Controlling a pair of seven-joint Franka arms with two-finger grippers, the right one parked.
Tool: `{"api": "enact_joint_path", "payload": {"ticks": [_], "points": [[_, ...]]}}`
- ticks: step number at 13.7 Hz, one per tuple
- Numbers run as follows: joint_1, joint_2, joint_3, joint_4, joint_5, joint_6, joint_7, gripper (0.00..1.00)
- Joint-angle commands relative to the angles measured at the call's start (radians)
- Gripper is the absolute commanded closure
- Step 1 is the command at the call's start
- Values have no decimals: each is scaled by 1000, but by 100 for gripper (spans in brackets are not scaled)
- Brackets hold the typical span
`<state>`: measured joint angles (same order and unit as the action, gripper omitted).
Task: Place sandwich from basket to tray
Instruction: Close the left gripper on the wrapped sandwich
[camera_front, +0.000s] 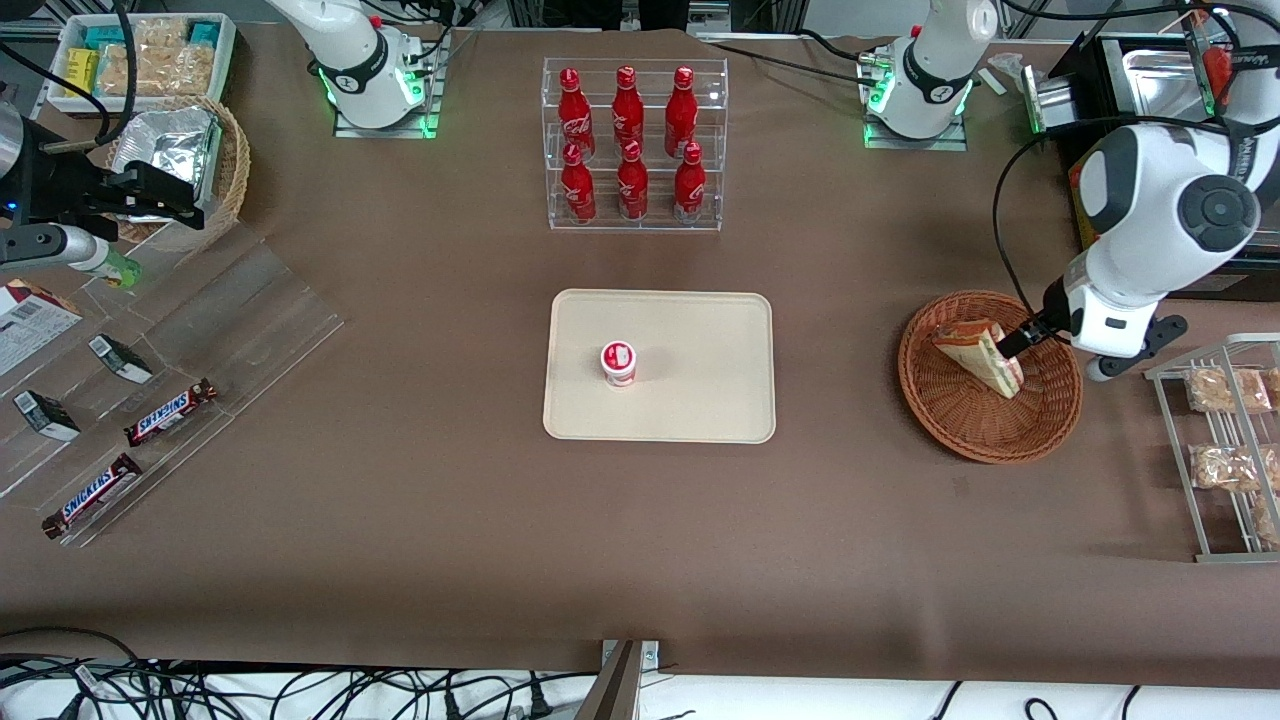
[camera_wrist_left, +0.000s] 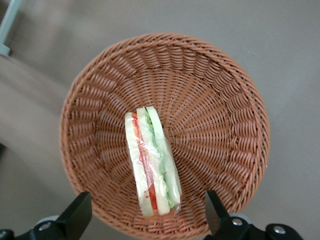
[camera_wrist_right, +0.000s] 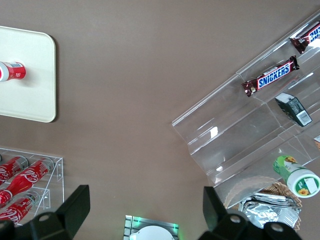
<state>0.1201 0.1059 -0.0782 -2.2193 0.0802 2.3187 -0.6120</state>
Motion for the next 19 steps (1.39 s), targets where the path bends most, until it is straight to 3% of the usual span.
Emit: {"api": "enact_joint_path", "payload": {"ticks": [1,12,15,17,19], "points": [[0,-15,-2,-82,29,91,-74,0],[4,110,0,-126,29,291,-132,0],[4,113,0,-126,51,294,-132,42],[6,113,0,-126,101,294,-133,39],[4,112,0,-126,101,292,-135,40]]}}
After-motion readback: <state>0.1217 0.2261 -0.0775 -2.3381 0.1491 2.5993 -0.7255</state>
